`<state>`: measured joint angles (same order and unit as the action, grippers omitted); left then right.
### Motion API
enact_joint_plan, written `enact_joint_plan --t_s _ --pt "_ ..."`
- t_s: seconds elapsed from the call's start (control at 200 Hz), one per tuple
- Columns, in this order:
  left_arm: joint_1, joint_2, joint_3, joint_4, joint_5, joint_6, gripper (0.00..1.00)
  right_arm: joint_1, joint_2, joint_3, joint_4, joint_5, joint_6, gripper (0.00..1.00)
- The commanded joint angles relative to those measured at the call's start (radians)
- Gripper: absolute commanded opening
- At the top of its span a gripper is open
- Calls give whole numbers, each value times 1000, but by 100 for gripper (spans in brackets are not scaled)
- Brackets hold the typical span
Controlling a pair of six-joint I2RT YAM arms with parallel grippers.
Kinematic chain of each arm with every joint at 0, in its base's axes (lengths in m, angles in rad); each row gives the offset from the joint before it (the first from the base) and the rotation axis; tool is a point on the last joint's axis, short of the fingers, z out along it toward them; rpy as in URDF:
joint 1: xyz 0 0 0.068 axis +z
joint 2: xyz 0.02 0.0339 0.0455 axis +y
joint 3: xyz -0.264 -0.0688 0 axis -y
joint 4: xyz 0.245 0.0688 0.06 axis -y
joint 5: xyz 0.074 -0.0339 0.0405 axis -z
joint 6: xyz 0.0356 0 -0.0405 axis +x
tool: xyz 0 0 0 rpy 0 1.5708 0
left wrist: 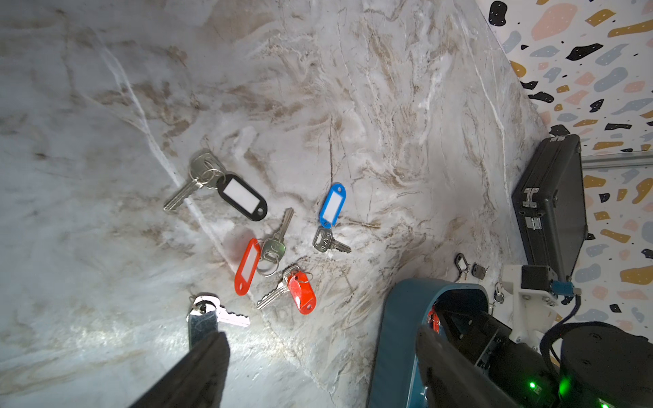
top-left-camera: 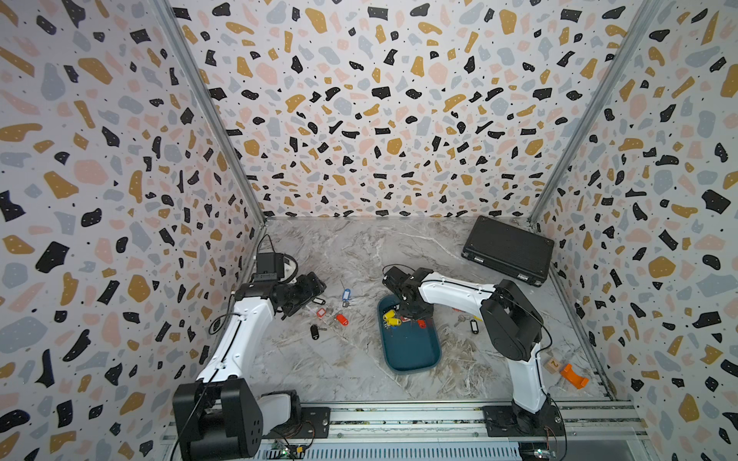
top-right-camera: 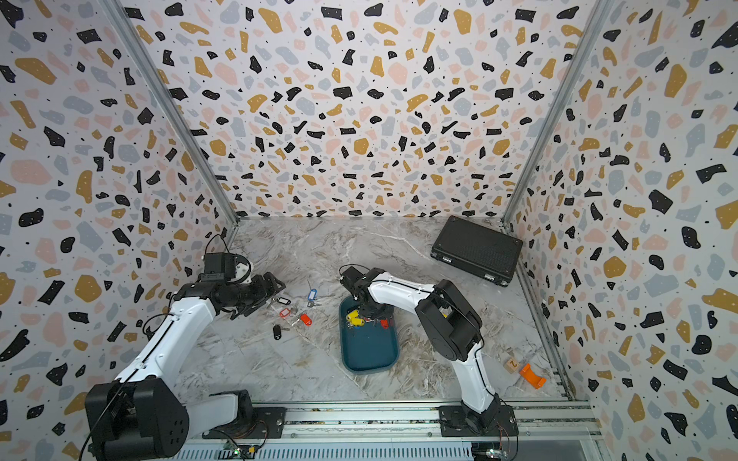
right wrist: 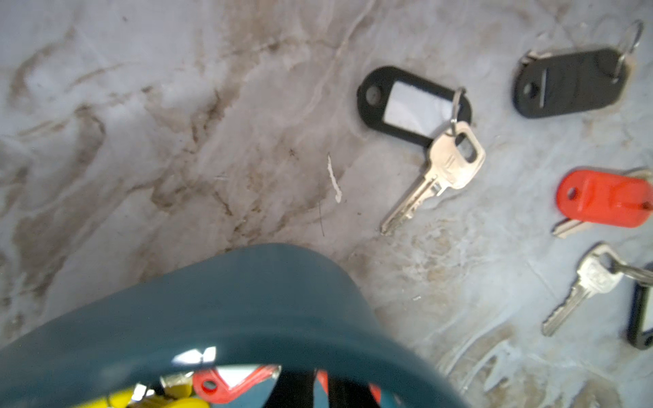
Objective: Take the keys out of the storage box
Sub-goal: Pick up the key from the storage box, then place the key at the center of the board.
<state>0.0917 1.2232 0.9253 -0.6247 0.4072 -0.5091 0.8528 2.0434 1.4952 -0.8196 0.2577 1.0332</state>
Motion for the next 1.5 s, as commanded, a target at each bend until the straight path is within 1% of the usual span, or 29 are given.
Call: enact_joint_plan --t_s 0.0,0.07,0.355,0.626,0.746,0.881,1.016,1.101,1.211,1.352,1.497 --pt "2 -17 -6 23 9 16 87 -4 -9 20 -22 9 10 7" --pt "2 -16 -6 23 9 16 86 -3 -18 19 -23 8 8 0" --pt "2 -18 -6 24 8 18 86 -4 -81 -10 -14 -15 -7 0" --pt "2 -19 -8 20 2 20 86 -3 -209 -18 -35 -20 -45 0" --pt "2 -21 -9 19 2 22 86 -25 -273 -12 -48 -20 -73 0" --pt "2 -22 -10 19 2 22 86 -101 -333 4 -65 -29 -142 0" --pt "2 -26 -14 26 13 22 86 -225 -344 27 -76 -57 -241 0" --pt "2 -36 -19 40 28 20 85 -305 -305 56 -72 -98 -305 0" --pt "2 -44 -25 51 44 21 85 -382 -227 102 -60 -130 -371 0" --pt "0 -55 -34 65 58 23 85 -469 -124 128 -17 -183 -399 0" --pt "-11 -65 -41 78 66 24 85 -514 -35 145 14 -209 -412 0"
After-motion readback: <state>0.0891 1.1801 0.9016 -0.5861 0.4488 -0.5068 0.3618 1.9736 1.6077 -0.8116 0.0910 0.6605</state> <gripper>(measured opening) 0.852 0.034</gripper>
